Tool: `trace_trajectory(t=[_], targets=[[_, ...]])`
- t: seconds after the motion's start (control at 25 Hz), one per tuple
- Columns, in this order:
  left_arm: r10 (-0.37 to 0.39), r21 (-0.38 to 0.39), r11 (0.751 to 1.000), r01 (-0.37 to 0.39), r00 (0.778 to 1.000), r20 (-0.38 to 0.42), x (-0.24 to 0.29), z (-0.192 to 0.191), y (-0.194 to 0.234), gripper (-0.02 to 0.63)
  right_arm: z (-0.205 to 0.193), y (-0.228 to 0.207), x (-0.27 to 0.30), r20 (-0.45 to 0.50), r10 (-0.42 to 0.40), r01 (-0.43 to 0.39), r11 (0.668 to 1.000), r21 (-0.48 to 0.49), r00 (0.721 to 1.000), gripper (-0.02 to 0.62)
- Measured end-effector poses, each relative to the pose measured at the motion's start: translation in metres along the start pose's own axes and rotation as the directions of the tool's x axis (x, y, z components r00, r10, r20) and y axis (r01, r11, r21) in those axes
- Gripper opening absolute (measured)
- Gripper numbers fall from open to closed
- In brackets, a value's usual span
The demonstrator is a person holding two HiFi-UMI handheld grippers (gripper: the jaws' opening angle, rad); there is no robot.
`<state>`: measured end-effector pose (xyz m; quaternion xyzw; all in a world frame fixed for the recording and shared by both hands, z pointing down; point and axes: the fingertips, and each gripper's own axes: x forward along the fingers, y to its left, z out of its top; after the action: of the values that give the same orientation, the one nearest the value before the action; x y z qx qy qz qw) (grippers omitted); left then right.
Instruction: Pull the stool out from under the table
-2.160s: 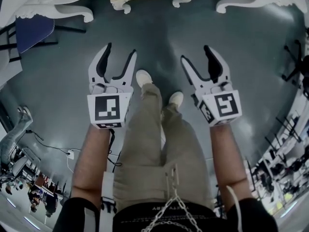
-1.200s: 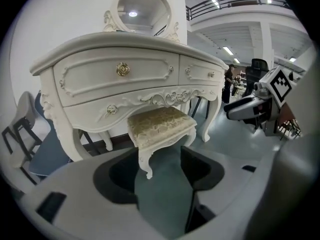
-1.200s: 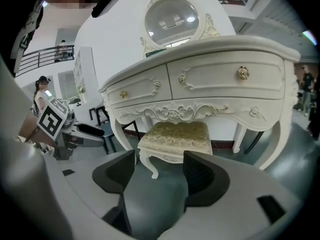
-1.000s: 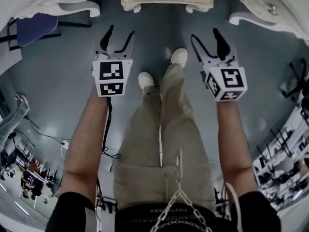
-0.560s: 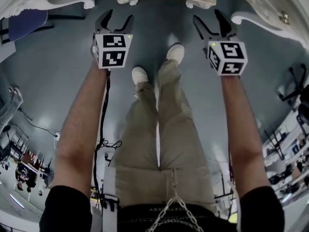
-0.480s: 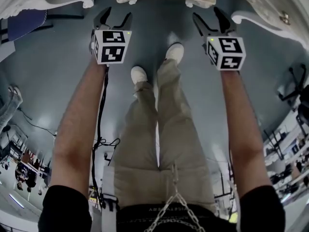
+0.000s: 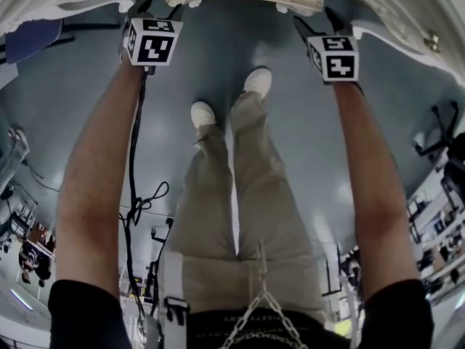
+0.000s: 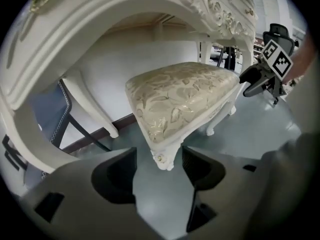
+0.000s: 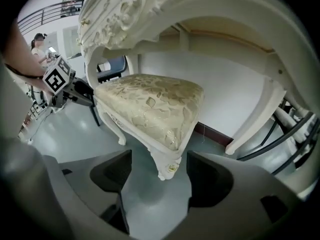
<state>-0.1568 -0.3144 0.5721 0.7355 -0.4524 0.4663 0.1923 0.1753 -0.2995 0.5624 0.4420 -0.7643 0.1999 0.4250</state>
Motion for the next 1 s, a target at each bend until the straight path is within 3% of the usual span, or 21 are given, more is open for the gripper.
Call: trace_trajectory(t=[0.24,0.36,0.48,0.6,0.76,1.0], targets=[[-0.061,0.065,0.996,0.063,0.998,-0.033,0.017,0.006,0.009,0.286,0.007,-0.017,0.024,-0.055,0.009,-0.012,0.999,-0.053,0.998,0.318],[-0.122,0.146,0.981,0.131,0.990,-0.071,0.023,0.008,-0.001,0.302,0.014,-0.015,0.031,-0.087,0.026,-0.033,0.997,-0.076,0.996,0.319],[-0.119,0.214,0.966,0.143,0.985,-0.122,0.033,0.011,-0.003,0.303,0.017,-0.011,0.037,-0.119,0.033,-0.043,0.996,-0.081,0.992,0.325],[-0.136,0.180,0.970,0.166,0.976,-0.168,0.042,0.012,-0.004,0.302,0.010,-0.017,0.049,-0.145,0.031,-0.040,0.997,-0.060,0.989,0.325],[-0.146,0.096,0.982,0.164,0.974,-0.172,0.040,0.016,-0.005,0.302,0.008,-0.016,0.051,-0.164,0.043,-0.044,0.999,-0.007,0.986,0.324],[-0.167,0.074,0.981,0.181,0.972,-0.164,0.035,0.005,-0.011,0.301,-0.007,-0.007,0.039,-0.187,0.009,-0.011,1.000,-0.009,0.982,0.321]])
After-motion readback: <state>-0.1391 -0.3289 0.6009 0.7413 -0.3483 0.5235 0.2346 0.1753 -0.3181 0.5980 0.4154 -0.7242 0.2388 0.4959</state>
